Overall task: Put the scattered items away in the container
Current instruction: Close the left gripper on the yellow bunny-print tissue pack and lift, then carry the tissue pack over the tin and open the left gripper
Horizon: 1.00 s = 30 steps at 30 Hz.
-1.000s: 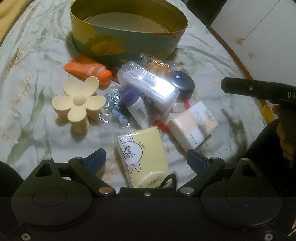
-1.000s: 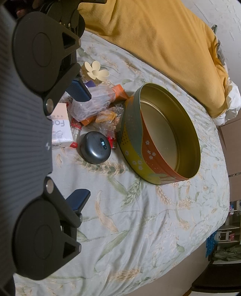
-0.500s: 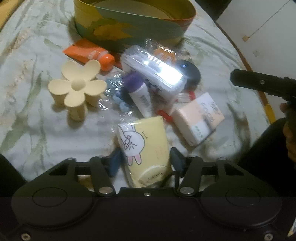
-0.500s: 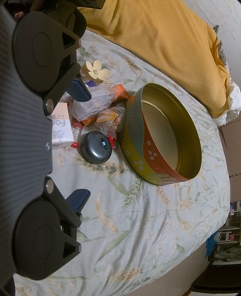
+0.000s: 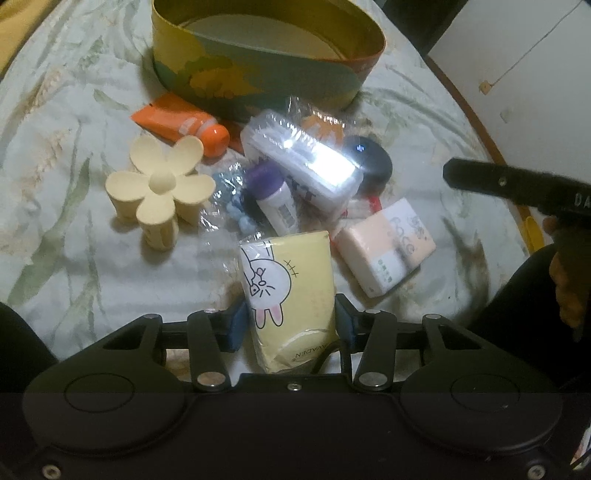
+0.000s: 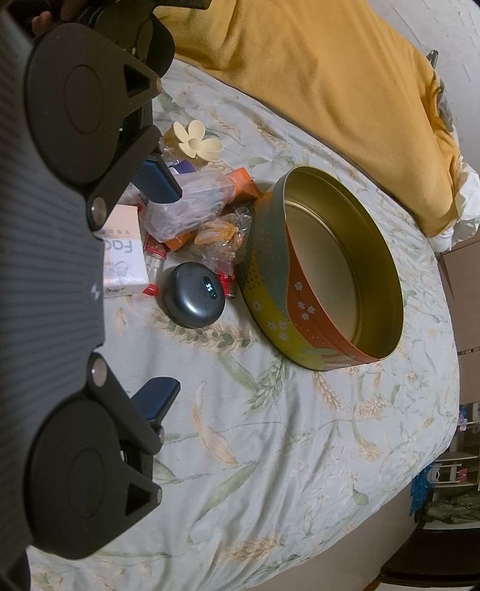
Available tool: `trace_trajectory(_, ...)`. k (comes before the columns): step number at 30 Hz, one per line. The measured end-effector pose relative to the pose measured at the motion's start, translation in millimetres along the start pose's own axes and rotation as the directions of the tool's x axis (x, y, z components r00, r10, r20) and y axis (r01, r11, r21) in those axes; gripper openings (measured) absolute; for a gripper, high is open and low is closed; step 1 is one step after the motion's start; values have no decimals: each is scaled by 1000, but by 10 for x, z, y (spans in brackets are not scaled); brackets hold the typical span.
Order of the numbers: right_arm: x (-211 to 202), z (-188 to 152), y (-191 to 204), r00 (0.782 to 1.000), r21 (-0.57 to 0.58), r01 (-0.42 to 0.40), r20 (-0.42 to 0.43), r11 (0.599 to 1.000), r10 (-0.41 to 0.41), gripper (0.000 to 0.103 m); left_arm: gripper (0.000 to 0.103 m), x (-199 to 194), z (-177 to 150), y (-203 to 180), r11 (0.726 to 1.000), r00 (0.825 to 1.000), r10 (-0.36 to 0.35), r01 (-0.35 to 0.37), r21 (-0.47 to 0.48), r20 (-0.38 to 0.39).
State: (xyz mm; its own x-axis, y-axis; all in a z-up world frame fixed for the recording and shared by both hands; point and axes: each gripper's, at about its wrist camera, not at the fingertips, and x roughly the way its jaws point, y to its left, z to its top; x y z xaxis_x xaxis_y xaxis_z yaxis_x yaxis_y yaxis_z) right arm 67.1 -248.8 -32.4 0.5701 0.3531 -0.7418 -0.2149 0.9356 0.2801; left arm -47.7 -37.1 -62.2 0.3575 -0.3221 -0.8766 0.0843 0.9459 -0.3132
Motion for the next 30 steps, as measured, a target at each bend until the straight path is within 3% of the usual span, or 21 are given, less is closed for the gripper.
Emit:
trace_trajectory(22,28,22,28,1000,-10,-1,-22,1000,1,103,42,-608,494,257,998,984,50,-54,24,168)
trace_trajectory(30,35,21,49,1000,-22,-4,-30,1000,3,103,42,-656,730,226,996,980,61,-73,53,191)
